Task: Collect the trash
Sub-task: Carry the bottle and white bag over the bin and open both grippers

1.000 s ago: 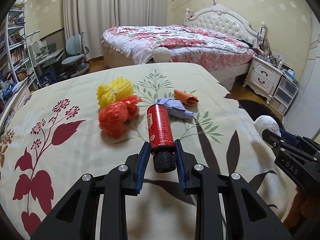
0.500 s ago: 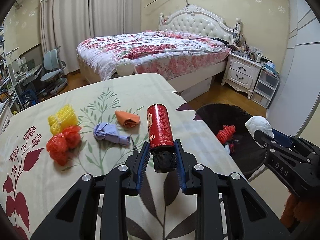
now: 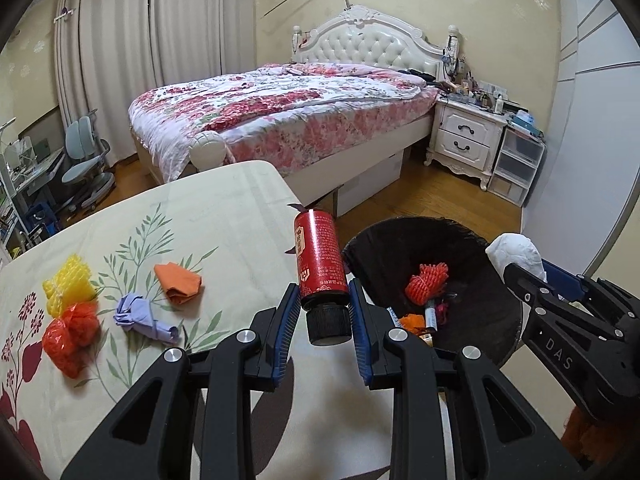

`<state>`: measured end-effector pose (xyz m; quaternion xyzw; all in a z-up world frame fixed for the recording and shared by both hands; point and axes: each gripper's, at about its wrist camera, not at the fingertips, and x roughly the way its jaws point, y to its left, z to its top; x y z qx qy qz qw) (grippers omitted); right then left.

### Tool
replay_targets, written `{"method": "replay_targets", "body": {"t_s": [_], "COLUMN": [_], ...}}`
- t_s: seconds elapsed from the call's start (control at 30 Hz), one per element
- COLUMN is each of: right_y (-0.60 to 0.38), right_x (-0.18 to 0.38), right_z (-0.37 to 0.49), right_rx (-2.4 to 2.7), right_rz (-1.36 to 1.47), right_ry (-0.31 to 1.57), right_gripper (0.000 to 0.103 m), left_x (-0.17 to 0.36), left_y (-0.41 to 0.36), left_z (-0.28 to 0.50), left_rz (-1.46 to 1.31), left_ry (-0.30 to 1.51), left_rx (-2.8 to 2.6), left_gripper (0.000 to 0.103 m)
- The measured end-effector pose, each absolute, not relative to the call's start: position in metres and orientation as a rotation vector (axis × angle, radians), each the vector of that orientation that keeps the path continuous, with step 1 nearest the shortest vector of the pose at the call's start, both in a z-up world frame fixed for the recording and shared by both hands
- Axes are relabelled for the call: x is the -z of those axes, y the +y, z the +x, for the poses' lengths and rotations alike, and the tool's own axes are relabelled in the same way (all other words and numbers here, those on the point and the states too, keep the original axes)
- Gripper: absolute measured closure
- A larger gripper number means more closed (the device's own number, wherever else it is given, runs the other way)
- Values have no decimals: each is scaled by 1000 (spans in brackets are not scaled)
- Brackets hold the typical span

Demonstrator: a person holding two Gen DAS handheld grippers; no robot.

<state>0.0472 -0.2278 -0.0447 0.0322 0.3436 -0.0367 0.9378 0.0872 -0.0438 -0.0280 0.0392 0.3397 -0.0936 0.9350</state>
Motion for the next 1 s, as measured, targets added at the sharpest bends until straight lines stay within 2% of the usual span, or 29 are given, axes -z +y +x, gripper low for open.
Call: {"method": "replay_targets", "body": {"t_s": [0.63,0.93,0.97,1.0], "right_y": [-267,-271,-273,-272], "right_x": [63,70,70,70], "right_z": [83,92,91,91], "right_rx": [134,144,146,147], "right_rz": [122,125,126,127], "right_ry": [732,747,744,743], "right_gripper": [67,64,63,61], "left_x": [50,56,56,55], "left_y": [-101,-108,-108,-108], "left_z": [137,144,145,146], "left_rz": [153,162,164,163], "left_ry": [738,758,757,756], "left_rx": [232,246,246,245], "left_gripper": [75,75,72,64]}}
